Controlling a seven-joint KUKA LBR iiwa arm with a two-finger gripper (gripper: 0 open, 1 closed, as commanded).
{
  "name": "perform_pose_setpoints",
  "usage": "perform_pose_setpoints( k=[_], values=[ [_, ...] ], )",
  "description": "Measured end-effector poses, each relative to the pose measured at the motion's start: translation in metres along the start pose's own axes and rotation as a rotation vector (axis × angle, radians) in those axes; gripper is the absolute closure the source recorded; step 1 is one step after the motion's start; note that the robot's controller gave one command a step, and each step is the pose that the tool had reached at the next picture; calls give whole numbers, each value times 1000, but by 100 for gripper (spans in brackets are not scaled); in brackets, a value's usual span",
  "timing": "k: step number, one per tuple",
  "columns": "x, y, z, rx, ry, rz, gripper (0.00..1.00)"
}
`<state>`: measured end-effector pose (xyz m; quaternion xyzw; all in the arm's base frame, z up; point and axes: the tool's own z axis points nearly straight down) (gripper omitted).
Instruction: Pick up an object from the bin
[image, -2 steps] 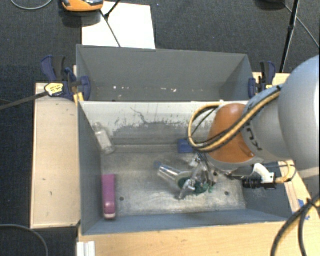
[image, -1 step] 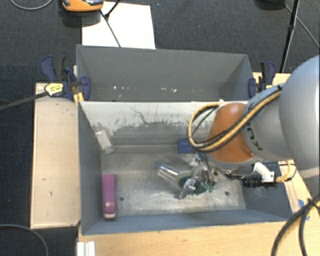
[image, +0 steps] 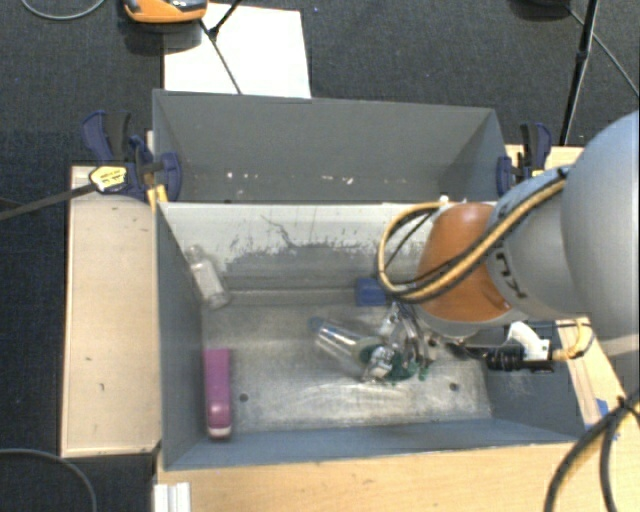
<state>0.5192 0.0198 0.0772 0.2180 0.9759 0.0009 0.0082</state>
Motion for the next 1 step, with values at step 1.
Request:
perform_pose_setpoints(
  k=[1],
  values=[
    [-4,1,-120,1,8,-9,100]
  ],
)
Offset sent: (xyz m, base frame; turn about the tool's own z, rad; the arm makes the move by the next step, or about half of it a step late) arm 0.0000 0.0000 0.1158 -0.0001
